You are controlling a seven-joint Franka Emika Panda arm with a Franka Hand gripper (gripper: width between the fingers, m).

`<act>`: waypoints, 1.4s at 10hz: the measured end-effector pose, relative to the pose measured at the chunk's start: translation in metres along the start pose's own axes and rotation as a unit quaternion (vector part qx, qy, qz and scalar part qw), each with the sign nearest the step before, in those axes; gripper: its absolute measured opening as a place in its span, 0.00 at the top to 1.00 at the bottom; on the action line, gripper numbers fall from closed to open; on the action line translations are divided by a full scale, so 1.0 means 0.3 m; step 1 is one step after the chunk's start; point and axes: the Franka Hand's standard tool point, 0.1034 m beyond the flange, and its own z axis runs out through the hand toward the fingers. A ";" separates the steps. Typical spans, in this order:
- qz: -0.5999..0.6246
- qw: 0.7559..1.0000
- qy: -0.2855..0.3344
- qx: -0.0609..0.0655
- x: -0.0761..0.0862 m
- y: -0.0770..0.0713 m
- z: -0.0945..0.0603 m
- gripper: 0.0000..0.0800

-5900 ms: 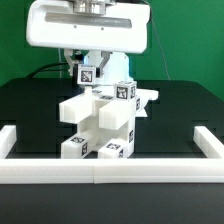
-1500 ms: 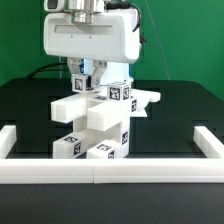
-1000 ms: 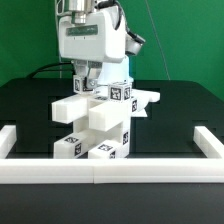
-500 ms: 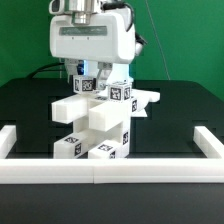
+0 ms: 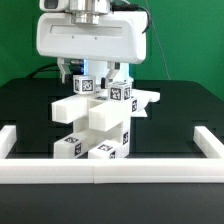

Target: Assemble chair

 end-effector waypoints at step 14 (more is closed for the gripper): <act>-0.313 0.950 -0.003 -0.013 0.009 0.024 0.001 0.51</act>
Offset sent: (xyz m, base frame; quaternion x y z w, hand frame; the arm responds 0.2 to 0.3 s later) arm -0.0038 0.0017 0.0019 0.0025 0.0014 -0.1377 0.9905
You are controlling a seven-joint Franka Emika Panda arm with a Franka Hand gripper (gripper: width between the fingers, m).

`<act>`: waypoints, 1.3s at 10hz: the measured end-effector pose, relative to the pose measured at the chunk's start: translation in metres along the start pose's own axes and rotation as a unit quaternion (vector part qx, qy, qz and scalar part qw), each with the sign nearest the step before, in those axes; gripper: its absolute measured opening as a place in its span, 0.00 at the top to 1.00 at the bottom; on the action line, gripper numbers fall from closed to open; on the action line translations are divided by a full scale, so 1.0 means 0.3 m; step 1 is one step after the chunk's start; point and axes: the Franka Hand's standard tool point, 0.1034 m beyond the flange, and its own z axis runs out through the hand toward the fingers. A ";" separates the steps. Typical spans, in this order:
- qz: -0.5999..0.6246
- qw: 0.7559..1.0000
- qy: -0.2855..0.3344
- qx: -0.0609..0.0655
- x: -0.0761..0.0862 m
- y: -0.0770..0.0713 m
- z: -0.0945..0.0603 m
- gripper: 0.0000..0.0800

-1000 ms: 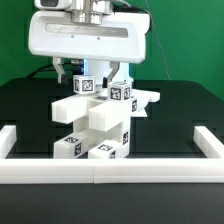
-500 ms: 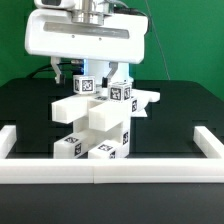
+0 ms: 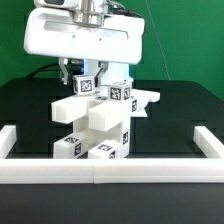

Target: Assemble chair

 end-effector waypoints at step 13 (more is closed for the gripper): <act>0.367 0.930 0.004 0.012 -0.009 0.019 0.008 0.66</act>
Offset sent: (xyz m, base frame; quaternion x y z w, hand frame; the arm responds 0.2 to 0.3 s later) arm 0.0000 0.0000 0.0000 0.0000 0.0000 0.1296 0.9916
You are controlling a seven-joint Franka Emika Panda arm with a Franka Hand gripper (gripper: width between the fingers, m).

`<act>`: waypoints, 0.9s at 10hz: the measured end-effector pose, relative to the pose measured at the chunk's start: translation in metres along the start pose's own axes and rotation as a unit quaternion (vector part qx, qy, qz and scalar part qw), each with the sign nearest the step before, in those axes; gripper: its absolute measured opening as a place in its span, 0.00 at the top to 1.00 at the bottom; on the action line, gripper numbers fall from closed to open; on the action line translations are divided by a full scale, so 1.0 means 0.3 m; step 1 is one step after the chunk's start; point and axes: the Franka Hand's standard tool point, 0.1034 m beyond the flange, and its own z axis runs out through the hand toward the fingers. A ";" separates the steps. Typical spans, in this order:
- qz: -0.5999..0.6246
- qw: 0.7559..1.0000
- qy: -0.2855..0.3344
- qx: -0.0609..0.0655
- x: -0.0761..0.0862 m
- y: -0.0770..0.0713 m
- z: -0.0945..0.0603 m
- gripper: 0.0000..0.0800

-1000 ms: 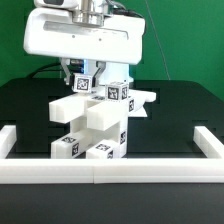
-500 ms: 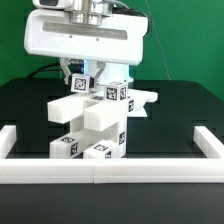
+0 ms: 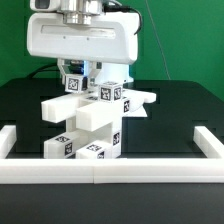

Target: Assemble chair

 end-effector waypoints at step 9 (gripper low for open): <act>0.289 0.957 -0.008 0.002 -0.003 -0.004 0.005 0.66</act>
Offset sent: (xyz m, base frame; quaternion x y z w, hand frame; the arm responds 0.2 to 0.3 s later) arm 0.0036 0.0033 -0.0033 0.0185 -0.0050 0.2180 0.9758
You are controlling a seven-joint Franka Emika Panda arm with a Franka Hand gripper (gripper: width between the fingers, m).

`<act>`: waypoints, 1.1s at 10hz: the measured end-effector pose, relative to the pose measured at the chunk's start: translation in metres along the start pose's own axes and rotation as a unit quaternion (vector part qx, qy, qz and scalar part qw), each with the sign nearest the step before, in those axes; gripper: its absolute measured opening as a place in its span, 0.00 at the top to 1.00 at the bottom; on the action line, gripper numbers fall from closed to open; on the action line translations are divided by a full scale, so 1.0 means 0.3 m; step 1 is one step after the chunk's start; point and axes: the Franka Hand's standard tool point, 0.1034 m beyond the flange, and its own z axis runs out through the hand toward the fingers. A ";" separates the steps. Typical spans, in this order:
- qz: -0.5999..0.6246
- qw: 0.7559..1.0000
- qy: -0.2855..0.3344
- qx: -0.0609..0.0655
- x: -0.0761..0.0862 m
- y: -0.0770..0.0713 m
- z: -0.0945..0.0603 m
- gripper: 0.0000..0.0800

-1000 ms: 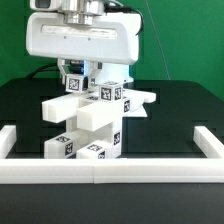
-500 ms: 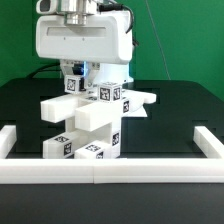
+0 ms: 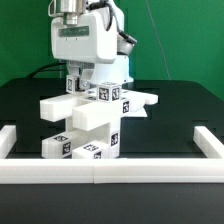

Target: Assemble chair

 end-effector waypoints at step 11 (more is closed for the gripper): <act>-0.289 0.957 0.007 -0.003 -0.021 0.011 0.005 0.19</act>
Offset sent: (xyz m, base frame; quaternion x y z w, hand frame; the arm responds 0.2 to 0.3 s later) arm 0.0000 0.0000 0.0000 0.0000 0.0000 -0.0650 0.9979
